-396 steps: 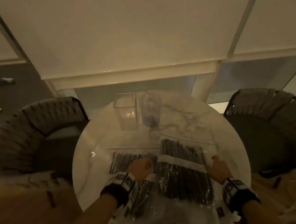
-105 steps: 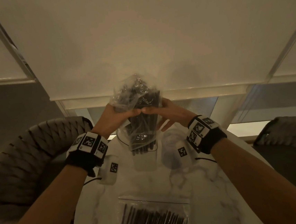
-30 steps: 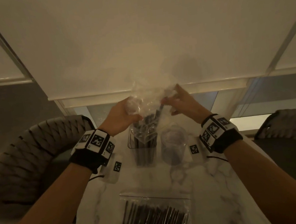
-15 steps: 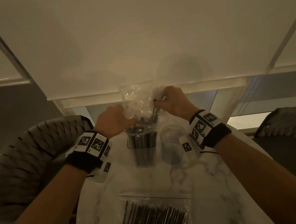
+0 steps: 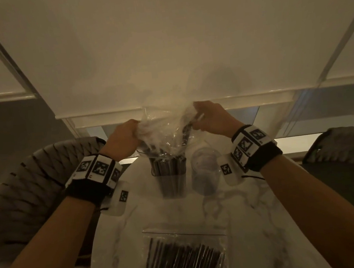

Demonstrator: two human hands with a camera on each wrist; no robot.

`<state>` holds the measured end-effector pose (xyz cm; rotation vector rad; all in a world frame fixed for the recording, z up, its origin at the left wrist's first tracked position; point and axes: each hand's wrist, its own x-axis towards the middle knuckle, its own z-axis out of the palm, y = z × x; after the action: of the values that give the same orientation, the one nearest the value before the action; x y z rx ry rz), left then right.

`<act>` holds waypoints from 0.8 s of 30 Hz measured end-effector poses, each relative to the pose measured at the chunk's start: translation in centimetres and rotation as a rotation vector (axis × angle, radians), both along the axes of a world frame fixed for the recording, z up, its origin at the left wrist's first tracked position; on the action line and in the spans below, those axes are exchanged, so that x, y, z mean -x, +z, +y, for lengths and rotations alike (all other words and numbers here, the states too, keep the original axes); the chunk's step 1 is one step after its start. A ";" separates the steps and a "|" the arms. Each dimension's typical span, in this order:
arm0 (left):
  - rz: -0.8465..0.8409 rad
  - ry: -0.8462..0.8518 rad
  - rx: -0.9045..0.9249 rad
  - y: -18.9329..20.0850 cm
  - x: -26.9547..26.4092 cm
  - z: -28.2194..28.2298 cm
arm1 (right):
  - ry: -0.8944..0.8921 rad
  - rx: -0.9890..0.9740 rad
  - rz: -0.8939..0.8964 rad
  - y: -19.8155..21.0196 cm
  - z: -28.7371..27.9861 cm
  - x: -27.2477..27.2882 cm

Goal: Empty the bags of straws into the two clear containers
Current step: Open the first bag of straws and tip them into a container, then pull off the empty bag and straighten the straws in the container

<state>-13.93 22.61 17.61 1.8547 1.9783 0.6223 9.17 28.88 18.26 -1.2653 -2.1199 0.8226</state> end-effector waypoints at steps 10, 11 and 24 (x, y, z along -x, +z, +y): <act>-0.418 -0.017 -0.163 1.7 1.7 -0.3 | -0.027 0.148 0.120 1.5 -0.1 -0.5; -0.441 -0.040 -0.177 1.9 1.7 -0.4 | -0.035 0.118 0.124 1.6 0.0 -0.6; -0.516 0.160 -0.353 2.7 3.1 -0.4 | -0.070 0.046 0.242 3.5 -0.5 -0.8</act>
<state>-16.98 22.23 20.32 1.5022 1.7507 1.4146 9.99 28.43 21.74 -1.1907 -1.8656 0.9472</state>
